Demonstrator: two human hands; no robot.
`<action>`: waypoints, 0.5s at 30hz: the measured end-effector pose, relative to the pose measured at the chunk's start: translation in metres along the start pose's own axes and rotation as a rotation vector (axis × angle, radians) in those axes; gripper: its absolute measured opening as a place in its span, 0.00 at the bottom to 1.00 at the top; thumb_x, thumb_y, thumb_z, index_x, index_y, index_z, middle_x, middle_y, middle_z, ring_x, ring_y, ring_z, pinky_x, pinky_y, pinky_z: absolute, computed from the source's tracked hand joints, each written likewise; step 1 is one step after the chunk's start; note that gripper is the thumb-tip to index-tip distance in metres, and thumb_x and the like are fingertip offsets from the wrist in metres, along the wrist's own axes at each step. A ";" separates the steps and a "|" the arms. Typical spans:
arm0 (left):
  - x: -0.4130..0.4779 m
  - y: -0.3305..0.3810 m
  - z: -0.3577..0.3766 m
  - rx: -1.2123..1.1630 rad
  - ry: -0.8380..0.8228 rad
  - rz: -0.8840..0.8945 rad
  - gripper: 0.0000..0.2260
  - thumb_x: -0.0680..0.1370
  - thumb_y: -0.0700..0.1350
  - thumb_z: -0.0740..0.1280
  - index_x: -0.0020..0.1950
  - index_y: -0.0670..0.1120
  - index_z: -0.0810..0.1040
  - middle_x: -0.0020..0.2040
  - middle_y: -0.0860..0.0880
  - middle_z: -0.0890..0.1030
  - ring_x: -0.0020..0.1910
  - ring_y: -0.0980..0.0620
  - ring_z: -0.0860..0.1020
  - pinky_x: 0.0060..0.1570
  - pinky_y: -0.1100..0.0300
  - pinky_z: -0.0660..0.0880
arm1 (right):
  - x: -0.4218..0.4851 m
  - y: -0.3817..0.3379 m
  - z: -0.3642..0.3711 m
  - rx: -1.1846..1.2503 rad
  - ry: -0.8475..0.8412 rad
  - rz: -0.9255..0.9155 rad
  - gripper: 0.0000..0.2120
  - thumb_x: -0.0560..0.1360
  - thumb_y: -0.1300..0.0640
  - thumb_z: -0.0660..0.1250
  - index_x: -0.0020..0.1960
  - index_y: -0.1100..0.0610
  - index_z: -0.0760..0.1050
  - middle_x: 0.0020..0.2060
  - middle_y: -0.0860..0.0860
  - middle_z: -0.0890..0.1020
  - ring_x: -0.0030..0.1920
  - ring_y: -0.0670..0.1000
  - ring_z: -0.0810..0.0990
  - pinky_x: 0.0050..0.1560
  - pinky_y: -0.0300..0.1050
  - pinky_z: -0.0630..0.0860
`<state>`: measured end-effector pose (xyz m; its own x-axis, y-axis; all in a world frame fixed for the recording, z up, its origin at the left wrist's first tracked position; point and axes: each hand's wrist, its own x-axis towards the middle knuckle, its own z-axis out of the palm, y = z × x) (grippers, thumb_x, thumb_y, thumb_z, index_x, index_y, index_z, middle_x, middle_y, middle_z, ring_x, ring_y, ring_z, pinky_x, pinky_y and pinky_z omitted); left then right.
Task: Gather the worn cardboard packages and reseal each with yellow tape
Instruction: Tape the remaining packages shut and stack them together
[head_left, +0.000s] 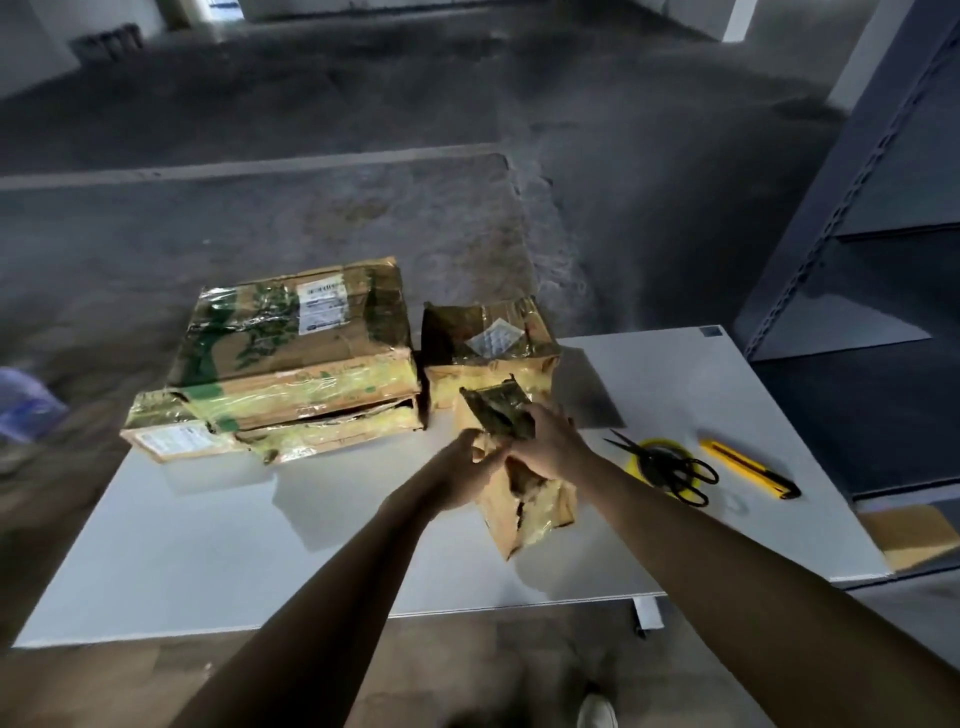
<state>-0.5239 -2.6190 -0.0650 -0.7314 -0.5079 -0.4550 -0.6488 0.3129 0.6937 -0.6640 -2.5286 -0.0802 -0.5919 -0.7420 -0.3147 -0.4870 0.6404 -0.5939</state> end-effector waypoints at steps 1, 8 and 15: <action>-0.002 -0.001 0.003 -0.001 -0.025 -0.001 0.32 0.79 0.63 0.62 0.76 0.48 0.60 0.71 0.44 0.73 0.59 0.48 0.80 0.59 0.46 0.78 | 0.003 0.002 0.000 0.030 0.003 -0.023 0.27 0.77 0.44 0.68 0.71 0.56 0.68 0.67 0.57 0.68 0.67 0.59 0.70 0.64 0.53 0.73; 0.002 0.000 0.016 0.020 -0.087 -0.056 0.36 0.78 0.45 0.70 0.79 0.52 0.51 0.64 0.40 0.77 0.51 0.43 0.83 0.51 0.47 0.82 | 0.001 0.012 -0.007 0.089 -0.174 -0.056 0.38 0.69 0.41 0.74 0.74 0.52 0.67 0.64 0.55 0.70 0.62 0.57 0.74 0.60 0.52 0.78; 0.007 -0.006 -0.002 0.028 -0.072 -0.071 0.33 0.76 0.31 0.65 0.78 0.52 0.60 0.63 0.43 0.79 0.58 0.47 0.78 0.43 0.61 0.77 | 0.002 0.032 -0.014 0.177 -0.169 -0.091 0.31 0.80 0.60 0.63 0.80 0.51 0.56 0.74 0.57 0.66 0.54 0.51 0.80 0.40 0.33 0.73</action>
<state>-0.5252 -2.6264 -0.0709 -0.6962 -0.4711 -0.5417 -0.7041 0.3008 0.6433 -0.6894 -2.5067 -0.0890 -0.4281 -0.8269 -0.3647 -0.4042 0.5361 -0.7411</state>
